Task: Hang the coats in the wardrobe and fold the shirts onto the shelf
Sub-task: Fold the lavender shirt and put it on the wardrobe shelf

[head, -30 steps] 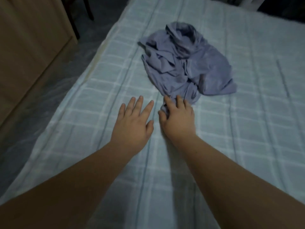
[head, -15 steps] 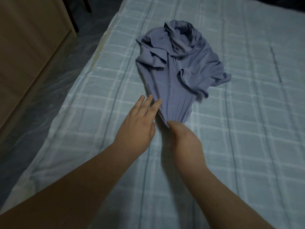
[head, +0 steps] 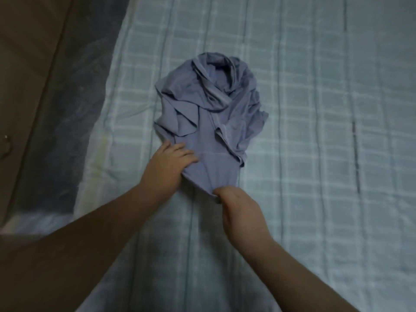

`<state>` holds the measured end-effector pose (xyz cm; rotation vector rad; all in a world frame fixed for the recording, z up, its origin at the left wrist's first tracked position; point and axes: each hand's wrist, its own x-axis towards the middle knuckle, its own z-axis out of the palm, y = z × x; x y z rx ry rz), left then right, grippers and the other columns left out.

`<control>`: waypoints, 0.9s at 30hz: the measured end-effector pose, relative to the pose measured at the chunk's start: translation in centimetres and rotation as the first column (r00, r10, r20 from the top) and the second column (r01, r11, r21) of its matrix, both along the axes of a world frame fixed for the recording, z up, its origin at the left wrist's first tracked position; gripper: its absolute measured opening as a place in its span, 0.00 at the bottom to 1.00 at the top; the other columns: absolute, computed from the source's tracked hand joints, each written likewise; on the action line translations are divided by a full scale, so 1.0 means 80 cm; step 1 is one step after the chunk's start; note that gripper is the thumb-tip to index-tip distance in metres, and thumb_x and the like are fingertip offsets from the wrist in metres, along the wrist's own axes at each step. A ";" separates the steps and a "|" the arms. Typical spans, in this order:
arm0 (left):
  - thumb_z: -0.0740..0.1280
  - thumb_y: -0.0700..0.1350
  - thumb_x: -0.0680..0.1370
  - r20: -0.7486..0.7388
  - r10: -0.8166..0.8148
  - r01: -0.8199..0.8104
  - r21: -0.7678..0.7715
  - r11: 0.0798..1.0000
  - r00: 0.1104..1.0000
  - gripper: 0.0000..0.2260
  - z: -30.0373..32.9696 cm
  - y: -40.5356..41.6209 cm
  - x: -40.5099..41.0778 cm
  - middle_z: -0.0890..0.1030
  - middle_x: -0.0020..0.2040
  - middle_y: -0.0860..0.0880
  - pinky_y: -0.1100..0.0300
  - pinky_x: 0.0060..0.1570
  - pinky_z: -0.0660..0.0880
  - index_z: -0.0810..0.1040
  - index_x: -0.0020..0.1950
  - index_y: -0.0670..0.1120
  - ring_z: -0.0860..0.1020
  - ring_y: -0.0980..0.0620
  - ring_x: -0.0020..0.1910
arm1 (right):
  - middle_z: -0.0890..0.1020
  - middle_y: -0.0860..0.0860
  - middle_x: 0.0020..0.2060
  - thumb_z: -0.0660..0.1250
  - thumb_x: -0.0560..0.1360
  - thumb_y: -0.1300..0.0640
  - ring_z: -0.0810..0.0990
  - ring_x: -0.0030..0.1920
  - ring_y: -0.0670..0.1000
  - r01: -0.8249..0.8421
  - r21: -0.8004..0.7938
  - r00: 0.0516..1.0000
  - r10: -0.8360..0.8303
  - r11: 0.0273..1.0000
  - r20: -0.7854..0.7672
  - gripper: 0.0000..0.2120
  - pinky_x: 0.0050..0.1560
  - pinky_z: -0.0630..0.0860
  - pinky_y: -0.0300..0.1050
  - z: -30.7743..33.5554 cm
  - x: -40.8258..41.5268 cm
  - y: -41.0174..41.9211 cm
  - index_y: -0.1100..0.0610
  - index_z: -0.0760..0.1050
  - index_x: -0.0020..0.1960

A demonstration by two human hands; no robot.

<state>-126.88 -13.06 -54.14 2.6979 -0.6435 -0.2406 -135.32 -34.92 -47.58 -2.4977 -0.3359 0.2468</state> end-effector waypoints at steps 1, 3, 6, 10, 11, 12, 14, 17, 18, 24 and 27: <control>0.59 0.40 0.68 -0.022 0.021 -0.022 -0.045 0.999 1.000 0.19 0.022 0.004 -0.028 0.83 0.53 0.45 0.50 0.60 0.68 0.82 0.55 0.46 0.81 0.42 0.54 | 0.81 0.54 0.46 0.57 0.71 0.58 0.76 0.46 0.52 0.026 0.007 0.999 -0.026 1.000 -0.024 0.15 0.46 0.68 0.39 0.024 -0.019 -0.004 0.53 0.76 0.55; 0.61 0.39 0.67 -0.079 0.080 -0.089 -0.115 0.989 0.994 0.17 0.066 0.012 -0.078 0.84 0.49 0.44 0.52 0.55 0.68 0.83 0.52 0.45 0.81 0.43 0.47 | 0.81 0.55 0.46 0.58 0.72 0.60 0.74 0.46 0.51 0.061 0.015 0.996 -0.060 0.998 -0.059 0.15 0.44 0.64 0.36 0.074 -0.050 -0.010 0.55 0.77 0.55; 0.58 0.43 0.67 -0.163 0.124 -0.152 -0.171 0.974 0.979 0.20 0.125 0.018 -0.144 0.82 0.49 0.42 0.51 0.51 0.70 0.81 0.55 0.44 0.79 0.40 0.46 | 0.76 0.48 0.41 0.63 0.73 0.65 0.74 0.40 0.50 0.109 0.054 0.986 -0.101 0.993 -0.135 0.12 0.42 0.65 0.37 0.146 -0.083 -0.019 0.50 0.74 0.51; 0.59 0.43 0.70 -0.290 0.241 -0.315 -0.245 0.917 0.926 0.17 0.216 0.009 -0.173 0.82 0.52 0.39 0.53 0.51 0.72 0.80 0.55 0.43 0.80 0.40 0.51 | 0.75 0.49 0.36 0.58 0.74 0.57 0.78 0.32 0.55 0.252 0.084 0.950 -0.230 0.964 -0.212 0.07 0.24 0.75 0.48 0.252 -0.088 -0.020 0.46 0.69 0.49; 0.60 0.45 0.71 -0.325 0.240 -0.329 -0.255 0.909 0.915 0.14 0.242 0.009 -0.168 0.82 0.51 0.41 0.54 0.48 0.73 0.80 0.53 0.47 0.80 0.41 0.50 | 0.76 0.50 0.36 0.56 0.74 0.55 0.78 0.31 0.56 0.297 0.100 0.942 -0.275 0.950 -0.191 0.06 0.22 0.74 0.47 0.276 -0.084 -0.020 0.46 0.69 0.49; 0.60 0.46 0.71 -0.359 0.221 -0.326 -0.264 0.908 0.907 0.10 0.264 0.011 -0.161 0.82 0.48 0.43 0.56 0.44 0.71 0.78 0.48 0.51 0.79 0.42 0.48 | 0.77 0.50 0.35 0.55 0.75 0.54 0.78 0.31 0.55 0.341 0.120 0.933 -0.321 0.932 -0.161 0.06 0.23 0.72 0.45 0.297 -0.080 -0.022 0.46 0.69 0.48; 0.60 0.48 0.72 -0.361 0.198 -0.312 -0.292 0.904 0.911 0.03 0.312 0.014 -0.138 0.79 0.41 0.47 0.57 0.39 0.66 0.73 0.42 0.54 0.78 0.43 0.44 | 0.79 0.50 0.36 0.55 0.77 0.57 0.78 0.35 0.49 0.388 0.155 0.922 -0.380 0.909 -0.078 0.07 0.32 0.70 0.45 0.330 -0.068 -0.023 0.47 0.70 0.48; 0.61 0.48 0.74 -0.323 0.173 -0.294 -0.373 0.880 0.930 0.07 0.382 0.015 -0.103 0.79 0.37 0.48 0.57 0.39 0.65 0.75 0.39 0.47 0.77 0.47 0.41 | 0.80 0.49 0.41 0.56 0.80 0.59 0.77 0.41 0.48 0.411 0.150 0.911 -0.412 0.899 -0.026 0.08 0.39 0.70 0.43 0.370 -0.047 -0.018 0.51 0.73 0.50; 0.63 0.47 0.76 -0.314 0.155 -0.281 -0.409 0.868 0.937 0.08 0.403 0.015 -0.092 0.78 0.36 0.49 0.58 0.38 0.66 0.74 0.37 0.48 0.76 0.49 0.40 | 0.80 0.49 0.42 0.57 0.80 0.58 0.77 0.42 0.49 0.400 0.124 0.915 -0.403 0.908 -0.001 0.08 0.40 0.69 0.43 0.384 -0.039 -0.016 0.51 0.74 0.51; 0.68 0.49 0.79 -0.374 0.035 -0.248 -0.540 0.804 0.927 0.11 0.494 0.015 -0.060 0.76 0.35 0.51 0.66 0.35 0.69 0.76 0.40 0.44 0.72 0.59 0.33 | 0.77 0.51 0.58 0.58 0.68 0.51 0.76 0.57 0.54 0.296 -0.114 0.952 -0.283 0.948 0.119 0.23 0.57 0.73 0.50 0.439 -0.022 -0.003 0.49 0.77 0.61; 0.69 0.50 0.78 -0.406 -0.028 -0.242 -0.596 0.766 0.913 0.12 0.511 0.013 -0.059 0.76 0.35 0.49 0.62 0.38 0.72 0.76 0.41 0.43 0.73 0.59 0.34 | 0.69 0.53 0.71 0.63 0.69 0.54 0.66 0.71 0.53 0.115 -0.009 0.965 -0.110 0.993 0.237 0.31 0.72 0.61 0.45 0.455 -0.028 0.028 0.54 0.68 0.72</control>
